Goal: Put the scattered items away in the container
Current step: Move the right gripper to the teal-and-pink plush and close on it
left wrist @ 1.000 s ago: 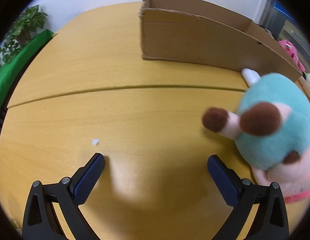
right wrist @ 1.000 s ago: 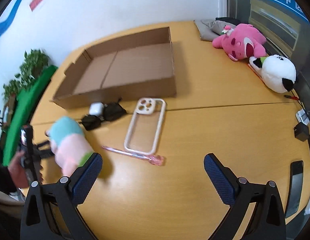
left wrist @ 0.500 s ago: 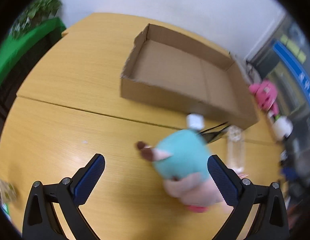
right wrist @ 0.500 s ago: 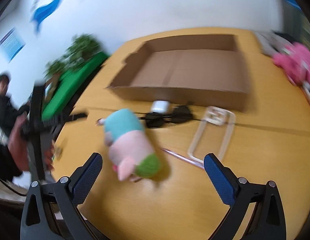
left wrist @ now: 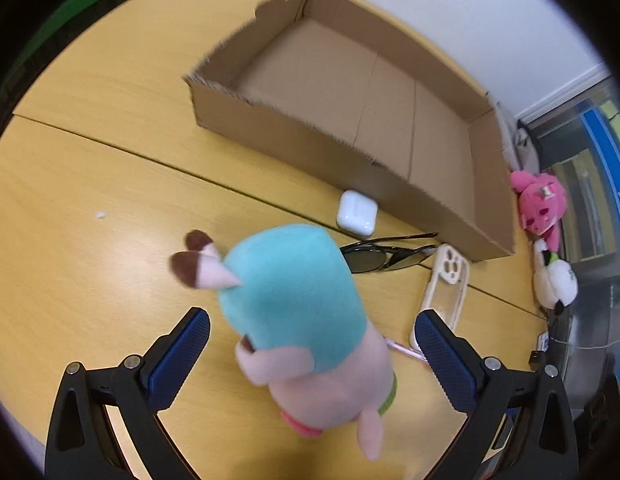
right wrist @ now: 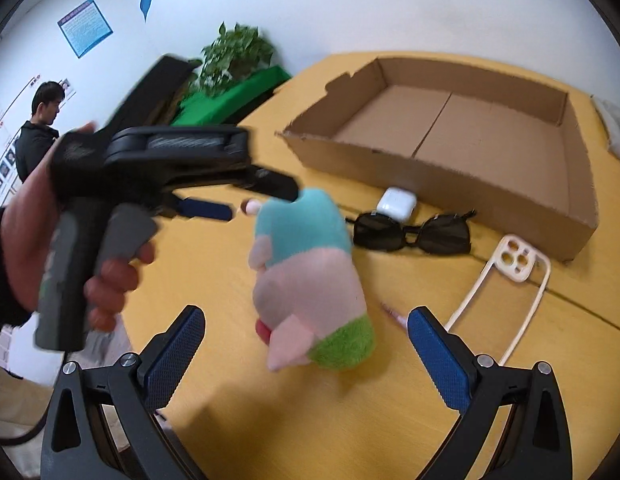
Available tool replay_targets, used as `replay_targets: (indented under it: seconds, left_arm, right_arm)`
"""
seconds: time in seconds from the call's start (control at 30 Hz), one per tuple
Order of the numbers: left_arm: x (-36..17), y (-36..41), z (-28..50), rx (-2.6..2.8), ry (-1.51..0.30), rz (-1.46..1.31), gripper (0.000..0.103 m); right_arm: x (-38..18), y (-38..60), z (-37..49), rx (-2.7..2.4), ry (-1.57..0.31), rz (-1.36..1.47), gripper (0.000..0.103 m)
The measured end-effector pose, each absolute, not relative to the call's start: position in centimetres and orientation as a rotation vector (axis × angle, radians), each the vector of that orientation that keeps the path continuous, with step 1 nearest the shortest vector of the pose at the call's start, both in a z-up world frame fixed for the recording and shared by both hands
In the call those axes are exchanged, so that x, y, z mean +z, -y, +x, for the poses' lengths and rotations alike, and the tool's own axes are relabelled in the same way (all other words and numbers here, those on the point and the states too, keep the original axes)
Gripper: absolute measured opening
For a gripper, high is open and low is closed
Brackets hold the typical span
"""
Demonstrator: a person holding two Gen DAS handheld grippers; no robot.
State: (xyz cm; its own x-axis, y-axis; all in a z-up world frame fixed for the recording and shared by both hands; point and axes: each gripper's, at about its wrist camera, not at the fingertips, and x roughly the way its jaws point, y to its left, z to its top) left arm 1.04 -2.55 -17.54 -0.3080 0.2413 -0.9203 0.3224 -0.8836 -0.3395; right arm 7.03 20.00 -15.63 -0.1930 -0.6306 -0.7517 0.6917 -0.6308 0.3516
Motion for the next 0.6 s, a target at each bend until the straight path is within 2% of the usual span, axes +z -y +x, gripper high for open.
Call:
replay_targets:
  seconds: [0.1, 0.13, 0.17, 0.47, 0.6]
  left_arm:
    - [-19.9, 2.4, -0.3, -2.306, -0.729, 1.883, 0.098]
    - [-20.6, 2.3, -0.6, -2.274, -0.707, 1.911, 0.089]
    - [-21.2, 2.3, -0.7, -2.249, -0.682, 1.928, 0.087]
    - [-22.4, 4.2, -0.5, -2.280, -0.794, 2.020, 0.081]
    - [-22.8, 5.2, -0.5, -2.303, -0.822, 2.091, 0.080]
  right_arm:
    - [-16.0, -20.4, 6.7, -1.917, -0.078, 1.210, 0.103]
    - [-16.1, -20.4, 6.7, -1.909, -0.083, 1.218, 0.103]
    - [-16.2, -20.5, 6.5, -1.919, -0.090, 1.227, 0.103]
    - [-17.6, -16.5, 5.6, -1.894, -0.107, 1.296, 0.102]
    - [-19.3, -13.5, 5.1, -1.892, -0.171, 1.338, 0.094]
